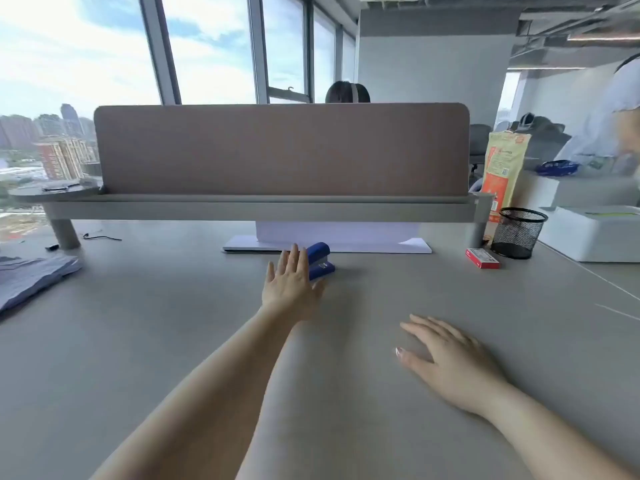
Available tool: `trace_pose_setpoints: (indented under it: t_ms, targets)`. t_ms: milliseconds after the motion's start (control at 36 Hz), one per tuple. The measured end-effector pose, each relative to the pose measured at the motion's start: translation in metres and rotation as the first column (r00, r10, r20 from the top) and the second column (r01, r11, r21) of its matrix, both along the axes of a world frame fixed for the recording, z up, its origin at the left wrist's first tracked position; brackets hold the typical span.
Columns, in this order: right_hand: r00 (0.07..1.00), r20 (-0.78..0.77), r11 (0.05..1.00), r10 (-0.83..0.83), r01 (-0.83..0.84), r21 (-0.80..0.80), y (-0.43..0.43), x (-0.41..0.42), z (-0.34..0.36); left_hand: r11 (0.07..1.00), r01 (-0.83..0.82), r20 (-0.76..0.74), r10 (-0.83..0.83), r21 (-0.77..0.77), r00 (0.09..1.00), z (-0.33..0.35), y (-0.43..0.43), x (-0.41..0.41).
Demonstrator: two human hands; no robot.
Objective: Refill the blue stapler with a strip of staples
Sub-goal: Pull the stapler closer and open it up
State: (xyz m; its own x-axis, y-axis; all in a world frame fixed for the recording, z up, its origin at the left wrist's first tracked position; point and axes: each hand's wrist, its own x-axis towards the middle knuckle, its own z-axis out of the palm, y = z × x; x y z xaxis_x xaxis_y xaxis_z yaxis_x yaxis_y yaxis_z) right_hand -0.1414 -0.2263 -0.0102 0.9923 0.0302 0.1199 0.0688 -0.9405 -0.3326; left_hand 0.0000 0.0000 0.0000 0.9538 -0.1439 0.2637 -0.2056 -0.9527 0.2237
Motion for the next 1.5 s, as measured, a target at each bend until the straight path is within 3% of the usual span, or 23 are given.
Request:
trace_pose_setpoints:
  t_ms: [83, 167, 417, 556, 639, 750, 917, 1056, 1333, 1500]
  targets:
    - [1.000, 0.003, 1.000, 0.005, -0.005, 0.006, -0.002, 0.002, -0.001, 1.000, -0.018, -0.037, 0.018, -0.007, 0.999, -0.006, -0.004, 0.002]
    - [1.000, 0.014, 1.000, 0.003, -0.003, 0.013, -0.001, 0.006, 0.000, 0.998, 0.005, 0.024, -0.003, -0.056, 1.000, -0.007, -0.003, -0.006]
    - [0.998, 0.059, 0.997, -0.024, 0.019, 0.074, -0.001, 0.013, 0.003, 0.977, 0.214, 0.006, -0.214, 0.012, 0.977, -0.012, 0.010, -0.087]
    - [0.995, -0.017, 0.969, -0.096, 0.097, 0.226, 0.002, 0.022, 0.011, 0.946, 0.319, 0.042, -0.322, 0.055, 0.946, -0.011, 0.010, -0.109]
    - [0.995, -0.050, 0.935, -0.085, 0.097, 0.341, 0.010, 0.031, 0.014, 0.944, 0.328, 0.065, -0.331, 0.045, 0.942, -0.009, 0.010, -0.108]
    - [0.993, -0.038, 0.931, -0.110, 0.116, 0.347, 0.022, 0.042, 0.013, 0.953, 0.302, 0.163, -0.296, -0.007, 0.941, -0.006, 0.009, -0.095]
    - [0.998, -0.043, 0.886, -0.054, 0.068, 0.459, 0.023, 0.061, 0.013, 0.947, 0.250, 0.175, -0.217, -0.201, 0.960, -0.001, -0.010, -0.072]
    - [1.000, 0.012, 0.877, -0.008, 0.001, 0.480, 0.027, 0.071, 0.007, 0.936, 0.306, 0.270, -0.253, -0.176, 0.929, -0.005, -0.011, -0.068]
    - [0.999, 0.029, 0.740, 0.036, -0.046, 0.672, 0.026, 0.073, 0.005, 0.921, 0.333, 0.268, -0.275, -0.204, 0.923, -0.008, -0.011, -0.064]
    - [0.994, 0.082, 0.682, 0.069, -0.106, 0.723, 0.033, 0.064, 0.013, 0.886, 0.340, 0.295, -0.249, -0.315, 0.922, -0.008, -0.009, -0.062]
